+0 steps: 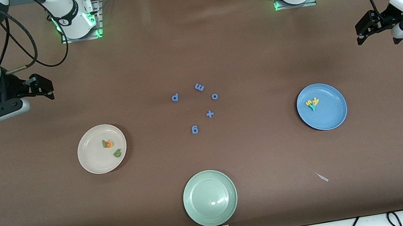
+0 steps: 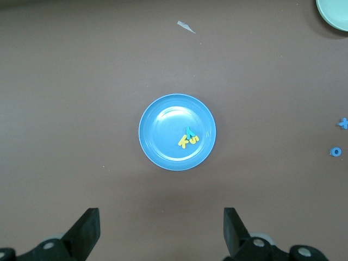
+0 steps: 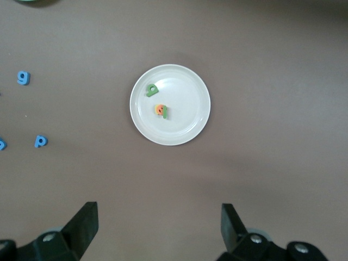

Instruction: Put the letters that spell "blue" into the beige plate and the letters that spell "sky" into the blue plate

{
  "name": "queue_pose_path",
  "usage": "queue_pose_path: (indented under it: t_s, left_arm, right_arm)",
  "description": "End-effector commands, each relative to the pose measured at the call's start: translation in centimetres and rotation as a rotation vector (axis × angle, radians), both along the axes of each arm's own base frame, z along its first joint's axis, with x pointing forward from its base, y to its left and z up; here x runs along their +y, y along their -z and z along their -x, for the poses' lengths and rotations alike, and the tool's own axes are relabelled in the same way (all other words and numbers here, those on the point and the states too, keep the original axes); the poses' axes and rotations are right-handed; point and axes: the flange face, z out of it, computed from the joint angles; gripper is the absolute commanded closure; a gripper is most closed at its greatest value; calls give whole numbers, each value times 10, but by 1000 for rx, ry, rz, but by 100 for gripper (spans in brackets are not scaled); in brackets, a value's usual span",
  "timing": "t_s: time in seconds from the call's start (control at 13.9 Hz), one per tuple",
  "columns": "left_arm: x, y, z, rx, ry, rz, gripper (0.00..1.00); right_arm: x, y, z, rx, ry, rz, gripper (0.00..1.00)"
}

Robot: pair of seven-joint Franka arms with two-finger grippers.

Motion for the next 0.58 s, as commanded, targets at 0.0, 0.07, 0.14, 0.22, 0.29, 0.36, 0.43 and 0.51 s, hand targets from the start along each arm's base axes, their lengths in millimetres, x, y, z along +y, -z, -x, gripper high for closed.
queue_pose_path:
  t_s: [0.0,0.07,0.14,0.22,0.29,0.36,0.43,0.51]
  left_arm:
    - [5,-7,3,3,-11,-26,0]
    - [5,-7,3,5,-11,-26,0]
    - [5,-7,3,3,-13,-26,0]
    - [3,-9,2,2,-6,-30,0]
    - [2,-9,-2,24,-7,-31,0]
    - [4,-16,-8,49,-11,-31,0]
    - [6,-14,-15,83,-19,-28,0]
    - [5,-14,-15,85,-18,-25,0]
  right_arm:
    - [-3,-12,0,12,-11,10,0]
    - [-6,-13,1,28,-12,32,0]
    - [-6,-18,0,18,-11,32,0]
    - [-7,-17,-1,21,-9,32,0]
    - [-6,-17,0,20,-4,33,0]
    - [-7,-17,0,20,-7,34,0]
    - [-5,-14,-1,27,-3,28,0]
    - [-5,-15,-1,27,0,27,0]
